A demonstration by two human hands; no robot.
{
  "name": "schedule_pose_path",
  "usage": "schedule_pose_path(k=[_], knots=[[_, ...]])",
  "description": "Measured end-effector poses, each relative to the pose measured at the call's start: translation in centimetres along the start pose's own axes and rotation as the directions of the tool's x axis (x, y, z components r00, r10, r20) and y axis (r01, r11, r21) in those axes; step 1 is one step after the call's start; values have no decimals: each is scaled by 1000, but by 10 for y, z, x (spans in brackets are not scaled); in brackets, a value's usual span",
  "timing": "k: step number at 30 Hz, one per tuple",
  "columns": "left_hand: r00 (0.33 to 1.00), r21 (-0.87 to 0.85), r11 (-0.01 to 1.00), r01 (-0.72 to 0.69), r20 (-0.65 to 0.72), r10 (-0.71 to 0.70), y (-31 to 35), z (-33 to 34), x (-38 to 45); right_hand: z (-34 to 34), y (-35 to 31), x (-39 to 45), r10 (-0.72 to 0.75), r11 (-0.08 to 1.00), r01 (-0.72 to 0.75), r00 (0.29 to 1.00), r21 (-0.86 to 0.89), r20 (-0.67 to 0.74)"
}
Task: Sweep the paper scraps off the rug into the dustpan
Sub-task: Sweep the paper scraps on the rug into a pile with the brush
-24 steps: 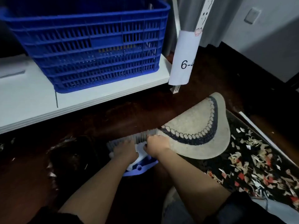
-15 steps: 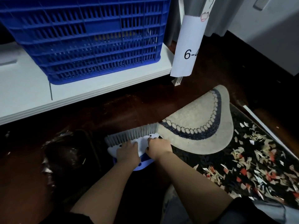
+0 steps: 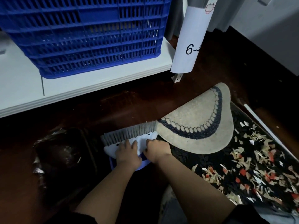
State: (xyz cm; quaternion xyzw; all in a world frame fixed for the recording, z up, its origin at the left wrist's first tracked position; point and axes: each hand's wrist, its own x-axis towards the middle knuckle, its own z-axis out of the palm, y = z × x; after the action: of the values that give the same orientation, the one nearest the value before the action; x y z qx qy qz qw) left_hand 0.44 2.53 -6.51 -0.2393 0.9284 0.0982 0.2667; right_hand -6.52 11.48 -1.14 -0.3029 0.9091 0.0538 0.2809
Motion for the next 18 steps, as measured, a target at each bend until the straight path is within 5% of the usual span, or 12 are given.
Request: schedule_pose_path(k=[4,18], knots=[[997,12,1000,-28,-66,29,3,-2,4,-1,1,0,13,1000,-13,1000,11,-27],[998,95,994,53,32,-56,10,-6,22,-3,16,4,19,1000,-19,999,8,-34]])
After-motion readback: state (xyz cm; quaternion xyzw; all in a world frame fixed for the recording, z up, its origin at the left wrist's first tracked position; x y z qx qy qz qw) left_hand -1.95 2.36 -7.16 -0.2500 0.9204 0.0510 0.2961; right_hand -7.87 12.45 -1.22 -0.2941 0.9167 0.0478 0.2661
